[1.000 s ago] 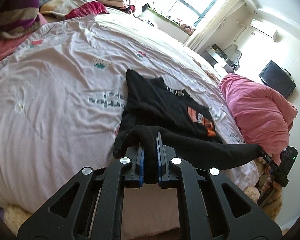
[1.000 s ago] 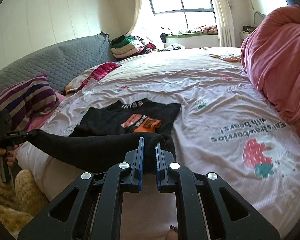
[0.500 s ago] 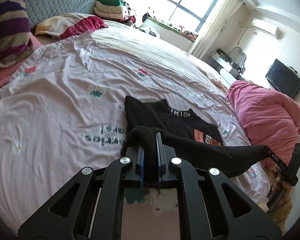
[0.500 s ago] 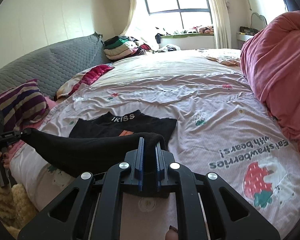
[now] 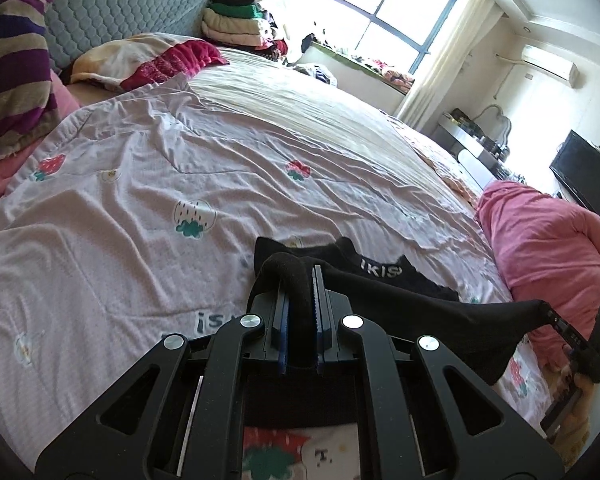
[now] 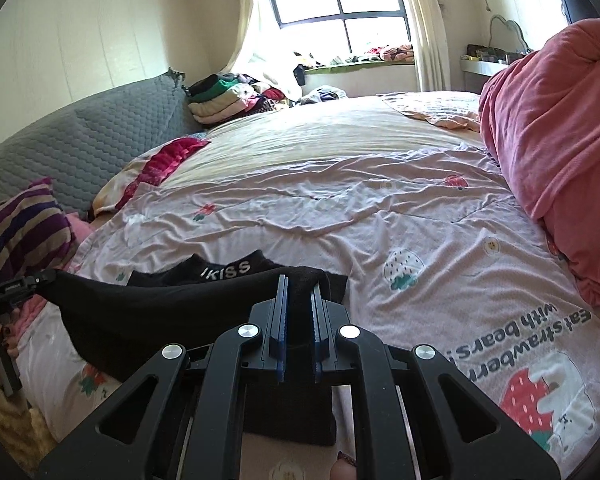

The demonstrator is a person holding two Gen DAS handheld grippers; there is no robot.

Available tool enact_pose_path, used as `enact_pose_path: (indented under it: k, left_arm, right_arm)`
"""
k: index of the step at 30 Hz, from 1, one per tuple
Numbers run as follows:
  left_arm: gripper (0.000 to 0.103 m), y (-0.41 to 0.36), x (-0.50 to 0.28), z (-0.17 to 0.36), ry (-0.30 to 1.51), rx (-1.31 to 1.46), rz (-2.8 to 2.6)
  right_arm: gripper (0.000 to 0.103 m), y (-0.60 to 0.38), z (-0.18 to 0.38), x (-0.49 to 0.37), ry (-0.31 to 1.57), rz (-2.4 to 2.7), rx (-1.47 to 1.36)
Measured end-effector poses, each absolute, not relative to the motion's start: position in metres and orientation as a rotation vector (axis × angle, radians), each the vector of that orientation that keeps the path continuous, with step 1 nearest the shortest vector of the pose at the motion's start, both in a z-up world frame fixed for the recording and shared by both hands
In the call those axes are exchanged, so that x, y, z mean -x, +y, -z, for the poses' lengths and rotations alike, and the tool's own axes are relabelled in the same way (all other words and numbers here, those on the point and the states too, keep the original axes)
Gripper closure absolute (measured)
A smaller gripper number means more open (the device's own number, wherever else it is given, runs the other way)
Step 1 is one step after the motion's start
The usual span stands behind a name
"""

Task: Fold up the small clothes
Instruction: 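Lift the hem with both grippers and fold it over toward the collar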

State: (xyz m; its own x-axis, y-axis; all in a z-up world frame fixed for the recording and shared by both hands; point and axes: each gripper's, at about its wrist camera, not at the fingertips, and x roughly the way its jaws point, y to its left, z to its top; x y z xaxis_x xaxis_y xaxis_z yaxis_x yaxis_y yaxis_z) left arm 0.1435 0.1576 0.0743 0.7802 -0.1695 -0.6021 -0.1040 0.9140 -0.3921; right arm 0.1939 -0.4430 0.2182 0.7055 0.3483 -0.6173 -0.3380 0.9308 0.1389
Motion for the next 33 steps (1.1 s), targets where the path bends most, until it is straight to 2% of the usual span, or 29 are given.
enact_pose_path:
  k: [23, 24, 26, 27, 28, 30, 33]
  left_arm:
    - [0.099, 0.158, -0.223, -0.007, 0.783, 0.418, -0.055]
    - [0.098, 0.157, -0.224, -0.003, 0.78, 0.412, -0.062]
    - [0.097, 0.158, -0.224, 0.002, 0.785, 0.42, -0.063]
    - [0.093, 0.159, -0.222, 0.004, 0.784, 0.428, -0.064]
    - [0.09, 0.159, -0.22, 0.004, 0.78, 0.435, -0.063]
    - [0.067, 0.158, -0.21, -0.001, 0.75, 0.405, -0.095]
    - [0.066, 0.157, -0.193, -0.014, 0.7, 0.371, -0.122]
  right_arm:
    - [0.094, -0.429, -0.145, -0.271, 0.783, -0.34, 0.042]
    - [0.093, -0.428, -0.143, -0.272, 0.784, -0.337, 0.055]
    - [0.077, -0.425, -0.138, -0.272, 0.786, -0.318, 0.088]
    - [0.068, -0.426, -0.136, -0.272, 0.789, -0.314, 0.098]
    - [0.068, -0.427, -0.137, -0.272, 0.788, -0.314, 0.103]
    - [0.067, -0.431, -0.142, -0.269, 0.77, -0.309, 0.108]
    - [0.057, -0.435, -0.156, -0.259, 0.712, -0.317, 0.11]
